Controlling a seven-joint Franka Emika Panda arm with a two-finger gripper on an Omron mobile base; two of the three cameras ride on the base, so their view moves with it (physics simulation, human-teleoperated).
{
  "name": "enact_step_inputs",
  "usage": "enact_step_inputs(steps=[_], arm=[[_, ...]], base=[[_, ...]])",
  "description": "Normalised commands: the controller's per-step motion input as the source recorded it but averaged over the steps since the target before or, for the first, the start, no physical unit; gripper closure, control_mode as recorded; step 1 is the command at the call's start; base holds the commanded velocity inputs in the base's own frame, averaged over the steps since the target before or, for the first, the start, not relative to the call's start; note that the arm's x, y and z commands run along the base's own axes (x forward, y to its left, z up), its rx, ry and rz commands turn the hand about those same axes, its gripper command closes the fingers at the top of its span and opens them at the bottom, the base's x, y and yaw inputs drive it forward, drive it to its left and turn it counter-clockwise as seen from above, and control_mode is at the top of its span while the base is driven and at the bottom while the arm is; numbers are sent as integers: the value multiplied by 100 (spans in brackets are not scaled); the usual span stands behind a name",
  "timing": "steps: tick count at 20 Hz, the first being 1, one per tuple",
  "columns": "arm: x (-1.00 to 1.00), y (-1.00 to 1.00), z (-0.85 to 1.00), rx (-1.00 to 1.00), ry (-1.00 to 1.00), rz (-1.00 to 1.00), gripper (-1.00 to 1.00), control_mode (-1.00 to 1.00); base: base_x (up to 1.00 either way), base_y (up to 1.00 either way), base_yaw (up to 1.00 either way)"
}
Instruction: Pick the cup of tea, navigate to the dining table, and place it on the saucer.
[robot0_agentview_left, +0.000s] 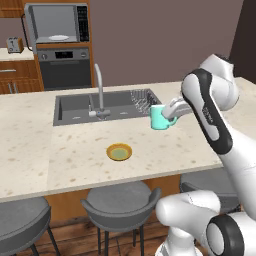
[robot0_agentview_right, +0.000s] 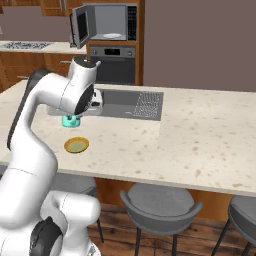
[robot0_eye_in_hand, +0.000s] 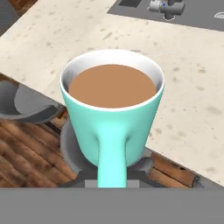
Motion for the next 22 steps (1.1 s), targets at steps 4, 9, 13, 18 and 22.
enact_step_inputs(steps=[4, 9, 13, 18, 22], arm=[[100, 10, -34, 0, 6, 29, 100, -100], [100, 24, -53, 0, 0, 19, 100, -100], [94, 32, -61, -1, 0, 13, 100, -100], [17, 18, -82, 0, -10, 13, 100, -100], [0, 0, -89, 2, -26, 17, 100, -100]], base=[[0, 0, 0], [0, 0, 0], [0, 0, 0], [0, 0, 0], [0, 0, 0]])
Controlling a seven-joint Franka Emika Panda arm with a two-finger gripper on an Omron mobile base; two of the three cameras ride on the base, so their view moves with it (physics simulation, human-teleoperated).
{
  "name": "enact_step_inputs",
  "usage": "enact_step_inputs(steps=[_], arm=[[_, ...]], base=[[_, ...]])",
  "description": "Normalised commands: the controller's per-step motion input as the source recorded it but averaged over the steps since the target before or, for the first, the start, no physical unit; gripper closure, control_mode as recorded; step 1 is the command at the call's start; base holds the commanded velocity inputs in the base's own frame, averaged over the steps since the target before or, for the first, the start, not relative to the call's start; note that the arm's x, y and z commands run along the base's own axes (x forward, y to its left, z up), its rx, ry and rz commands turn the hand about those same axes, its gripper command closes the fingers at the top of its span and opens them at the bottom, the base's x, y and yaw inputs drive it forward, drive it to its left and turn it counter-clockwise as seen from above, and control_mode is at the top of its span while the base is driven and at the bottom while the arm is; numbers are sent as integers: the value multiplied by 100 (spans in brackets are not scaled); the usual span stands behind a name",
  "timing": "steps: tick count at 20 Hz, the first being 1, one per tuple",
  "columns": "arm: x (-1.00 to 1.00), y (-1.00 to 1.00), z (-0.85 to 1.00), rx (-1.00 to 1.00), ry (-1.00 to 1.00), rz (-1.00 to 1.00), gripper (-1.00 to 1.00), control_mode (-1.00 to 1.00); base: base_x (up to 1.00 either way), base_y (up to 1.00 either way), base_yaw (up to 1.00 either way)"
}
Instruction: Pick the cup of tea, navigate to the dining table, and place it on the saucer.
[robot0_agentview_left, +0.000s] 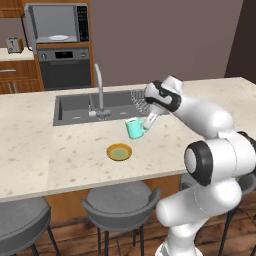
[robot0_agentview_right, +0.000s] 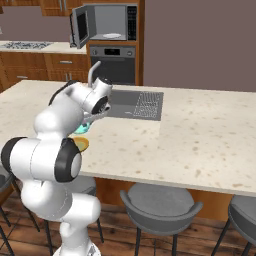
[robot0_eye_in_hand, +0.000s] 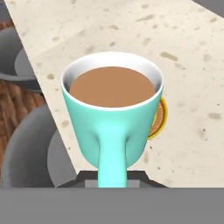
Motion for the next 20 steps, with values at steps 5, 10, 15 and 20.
enact_step_inputs(steps=[5, 10, 15, 20], arm=[[-2, 2, -62, 7, -25, 17, 100, -100], [0, 3, -9, 12, -18, 14, 100, -100], [4, 1, -1, 10, -1, 14, 100, -100], [0, 19, 0, 0, 10, 12, 100, -100]], base=[[0, 0, 0], [0, 0, 0], [0, 0, 0], [0, 0, 0]])
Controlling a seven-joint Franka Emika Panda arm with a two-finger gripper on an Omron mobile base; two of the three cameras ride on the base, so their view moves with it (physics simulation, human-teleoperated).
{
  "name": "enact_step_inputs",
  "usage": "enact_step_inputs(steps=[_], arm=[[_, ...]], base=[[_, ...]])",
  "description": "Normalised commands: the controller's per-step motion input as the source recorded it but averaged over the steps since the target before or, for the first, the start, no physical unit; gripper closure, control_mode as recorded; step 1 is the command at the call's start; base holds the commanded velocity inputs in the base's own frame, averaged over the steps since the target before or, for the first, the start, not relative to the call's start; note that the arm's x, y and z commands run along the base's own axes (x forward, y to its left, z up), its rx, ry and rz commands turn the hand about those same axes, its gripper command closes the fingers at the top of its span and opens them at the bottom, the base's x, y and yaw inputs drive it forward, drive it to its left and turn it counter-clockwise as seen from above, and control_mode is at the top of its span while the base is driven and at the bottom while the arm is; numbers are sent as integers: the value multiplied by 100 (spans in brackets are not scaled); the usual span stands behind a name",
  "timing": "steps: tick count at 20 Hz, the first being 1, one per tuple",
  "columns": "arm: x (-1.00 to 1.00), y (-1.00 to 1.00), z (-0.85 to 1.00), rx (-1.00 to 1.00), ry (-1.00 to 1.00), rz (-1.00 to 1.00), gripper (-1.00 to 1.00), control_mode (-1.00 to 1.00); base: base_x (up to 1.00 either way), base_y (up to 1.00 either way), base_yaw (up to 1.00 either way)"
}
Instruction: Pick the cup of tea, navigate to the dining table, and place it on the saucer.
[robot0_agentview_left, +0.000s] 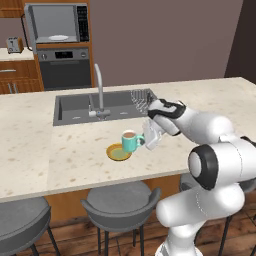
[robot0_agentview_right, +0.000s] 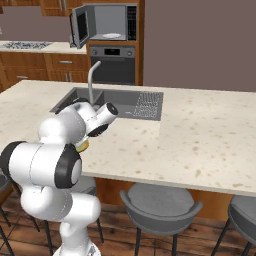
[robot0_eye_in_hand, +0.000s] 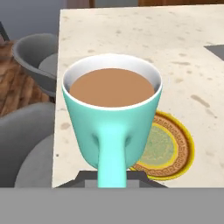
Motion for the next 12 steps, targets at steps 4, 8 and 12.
enact_step_inputs(steps=[4, 8, 12], arm=[[1, 16, 0, 0, 22, 13, 100, -100], [2, 17, -13, 0, 4, 11, 100, -100], [24, 13, -31, 0, 0, 5, 100, -100]], base=[[0, 0, 0], [0, 0, 0], [0, 0, 0]])
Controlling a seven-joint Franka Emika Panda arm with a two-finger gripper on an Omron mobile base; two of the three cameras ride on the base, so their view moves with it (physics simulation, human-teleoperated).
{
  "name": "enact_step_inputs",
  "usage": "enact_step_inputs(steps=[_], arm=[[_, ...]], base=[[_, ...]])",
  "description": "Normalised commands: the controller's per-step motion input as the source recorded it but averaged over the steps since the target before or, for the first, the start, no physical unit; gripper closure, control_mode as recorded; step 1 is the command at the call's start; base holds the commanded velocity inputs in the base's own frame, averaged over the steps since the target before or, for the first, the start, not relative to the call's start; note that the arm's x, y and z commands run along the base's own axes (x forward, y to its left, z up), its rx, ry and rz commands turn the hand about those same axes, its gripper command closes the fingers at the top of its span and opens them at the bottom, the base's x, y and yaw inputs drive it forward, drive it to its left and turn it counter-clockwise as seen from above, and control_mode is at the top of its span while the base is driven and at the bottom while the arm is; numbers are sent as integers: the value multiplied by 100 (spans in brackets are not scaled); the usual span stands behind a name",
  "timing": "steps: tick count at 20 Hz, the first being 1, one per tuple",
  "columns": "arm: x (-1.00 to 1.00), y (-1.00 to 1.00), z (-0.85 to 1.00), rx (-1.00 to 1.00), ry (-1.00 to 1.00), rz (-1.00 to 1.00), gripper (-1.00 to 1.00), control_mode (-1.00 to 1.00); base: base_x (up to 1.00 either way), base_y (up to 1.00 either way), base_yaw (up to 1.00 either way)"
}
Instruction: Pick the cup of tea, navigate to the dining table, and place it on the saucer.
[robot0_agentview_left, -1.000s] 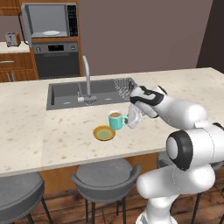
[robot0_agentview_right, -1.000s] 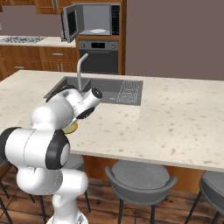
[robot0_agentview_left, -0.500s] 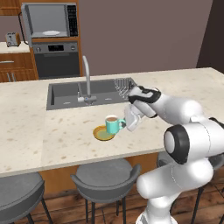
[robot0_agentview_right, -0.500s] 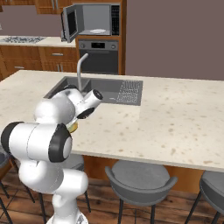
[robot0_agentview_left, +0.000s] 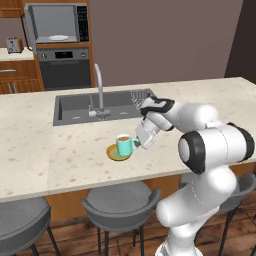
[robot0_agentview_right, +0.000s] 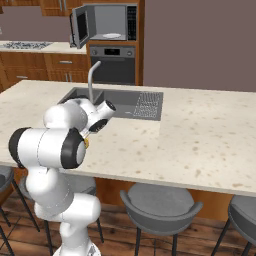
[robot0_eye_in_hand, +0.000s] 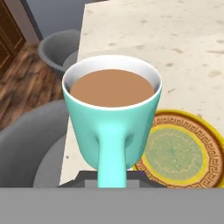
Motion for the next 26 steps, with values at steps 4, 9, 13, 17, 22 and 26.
enact_step_inputs(steps=[4, 9, 13, 17, 22, 26], arm=[[41, 1, -22, 0, -2, 0, 100, -100], [33, 0, -7, 1, -4, 0, 100, -100], [21, 1, 0, 2, -2, 0, 100, -100], [9, 15, -13, 0, 0, 0, 100, -100], [0, 16, -22, 0, 0, 0, 100, -100], [0, 15, -21, 0, 0, 0, 100, -100]], base=[[0, 0, 0], [0, 0, 0], [0, 0, 0], [0, 0, 0], [0, 0, 0], [0, 0, 0]])
